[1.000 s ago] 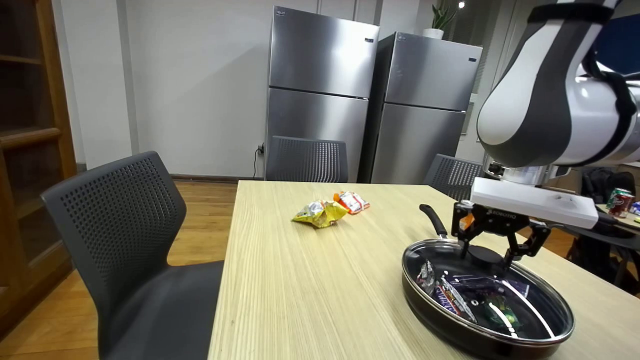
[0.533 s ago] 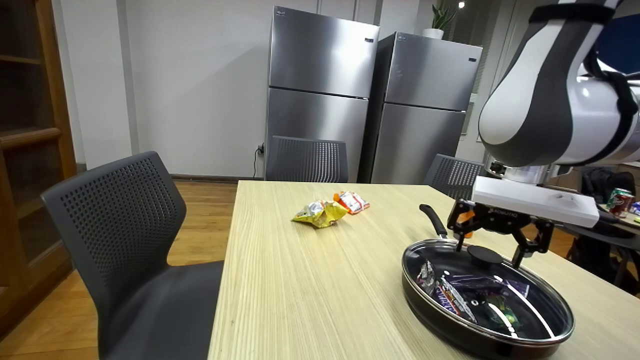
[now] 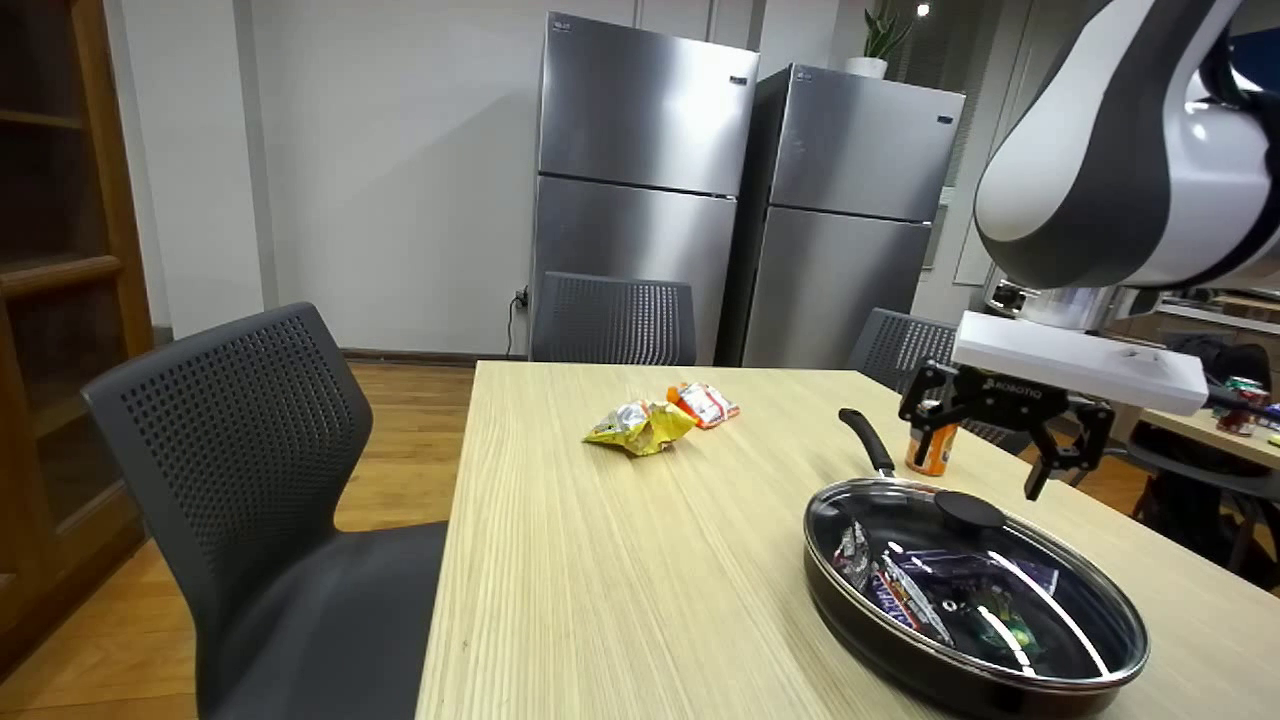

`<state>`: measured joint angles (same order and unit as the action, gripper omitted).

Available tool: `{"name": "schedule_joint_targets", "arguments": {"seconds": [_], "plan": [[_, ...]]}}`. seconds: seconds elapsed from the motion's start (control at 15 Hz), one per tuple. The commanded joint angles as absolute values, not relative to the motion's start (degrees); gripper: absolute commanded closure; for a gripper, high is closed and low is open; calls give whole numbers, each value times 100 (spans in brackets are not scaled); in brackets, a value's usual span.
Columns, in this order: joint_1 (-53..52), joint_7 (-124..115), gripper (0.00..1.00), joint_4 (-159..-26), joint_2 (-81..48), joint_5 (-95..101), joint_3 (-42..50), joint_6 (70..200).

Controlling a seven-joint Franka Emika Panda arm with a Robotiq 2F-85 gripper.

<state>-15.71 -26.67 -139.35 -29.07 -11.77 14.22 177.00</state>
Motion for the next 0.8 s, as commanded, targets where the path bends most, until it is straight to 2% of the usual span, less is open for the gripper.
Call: {"name": "schedule_joint_targets", "arguments": {"seconds": [0.0, 0.67, 0.73], "plan": [[-1514, -2573, 0, -14268, -2360, -1221, 1487, 17731], [-1721, -2671, 0, -14433, -1874, -1041, 1988, 17742], [-1540, -2663, 0, -14210, -2156, -1132, 1800, 17719]]}}
